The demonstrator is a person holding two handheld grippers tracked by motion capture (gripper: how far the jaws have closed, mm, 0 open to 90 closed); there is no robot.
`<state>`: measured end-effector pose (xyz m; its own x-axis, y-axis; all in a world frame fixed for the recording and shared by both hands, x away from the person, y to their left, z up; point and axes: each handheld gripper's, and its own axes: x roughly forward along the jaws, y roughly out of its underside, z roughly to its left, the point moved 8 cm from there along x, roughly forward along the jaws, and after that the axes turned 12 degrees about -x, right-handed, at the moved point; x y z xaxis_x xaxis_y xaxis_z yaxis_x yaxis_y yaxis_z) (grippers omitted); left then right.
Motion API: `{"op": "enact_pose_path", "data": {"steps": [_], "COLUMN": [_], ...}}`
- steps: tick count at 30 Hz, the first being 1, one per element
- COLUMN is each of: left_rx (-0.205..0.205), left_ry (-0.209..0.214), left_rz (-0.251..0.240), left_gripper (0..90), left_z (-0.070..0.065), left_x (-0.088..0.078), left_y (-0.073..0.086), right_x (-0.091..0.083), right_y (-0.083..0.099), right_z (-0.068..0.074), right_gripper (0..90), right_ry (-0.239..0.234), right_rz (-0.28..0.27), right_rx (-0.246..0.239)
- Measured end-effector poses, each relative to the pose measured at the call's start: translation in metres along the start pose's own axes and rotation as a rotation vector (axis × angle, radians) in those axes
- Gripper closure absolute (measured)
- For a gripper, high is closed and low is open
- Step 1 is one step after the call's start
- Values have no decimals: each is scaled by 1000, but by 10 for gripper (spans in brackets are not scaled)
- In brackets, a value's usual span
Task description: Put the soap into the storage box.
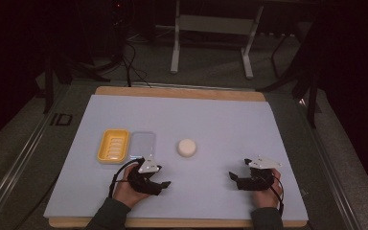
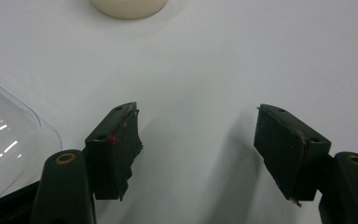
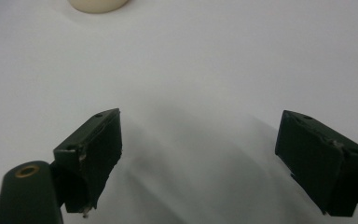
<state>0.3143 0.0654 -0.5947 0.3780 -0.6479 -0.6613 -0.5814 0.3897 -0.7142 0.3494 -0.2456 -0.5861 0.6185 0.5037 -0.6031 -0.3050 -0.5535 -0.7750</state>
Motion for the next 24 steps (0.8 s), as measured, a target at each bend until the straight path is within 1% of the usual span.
{"op": "enact_pose_path", "data": {"steps": [3, 4, 7, 12, 13, 16, 18, 20, 24], "left_rx": [1, 11, 27, 26, 37, 45, 54, 64, 88], "left_ry": [7, 7, -10, -9, -12, -13, -17, -32, -36], "left_rz": [-3, -9, -17, -21, -20, -23, -18, -10, 5], "left_gripper": [318, 326, 339, 343, 343, 343, 342, 335, 323], "left_z": [-1, -2, -1, -1, -1, -1, -1, 0, 1], "left_x": [0, -1, -2, -3, -4, -3, -2, -1, -2], "left_y": [0, 0, -1, -4, -6, -10, -14, -17, -28], "right_x": [0, 0, 0, -1, -1, -1, -1, -1, -1], "right_y": [0, 0, 0, 0, -1, -1, -1, -1, -1], "right_z": [0, 1, 1, 1, 1, 1, 1, 2, 1], "right_gripper": [145, 145, 145, 145, 145, 145, 145, 145, 145], "right_ry": [1, 2, 2, 4, 5, 8, 13, 16, 19], "right_rz": [1, 3, -2, -6, -7, -4, -4, -6, -7], "right_rx": [-2, -5, -7, -5, -7, -15, -20, -20, -17]}}
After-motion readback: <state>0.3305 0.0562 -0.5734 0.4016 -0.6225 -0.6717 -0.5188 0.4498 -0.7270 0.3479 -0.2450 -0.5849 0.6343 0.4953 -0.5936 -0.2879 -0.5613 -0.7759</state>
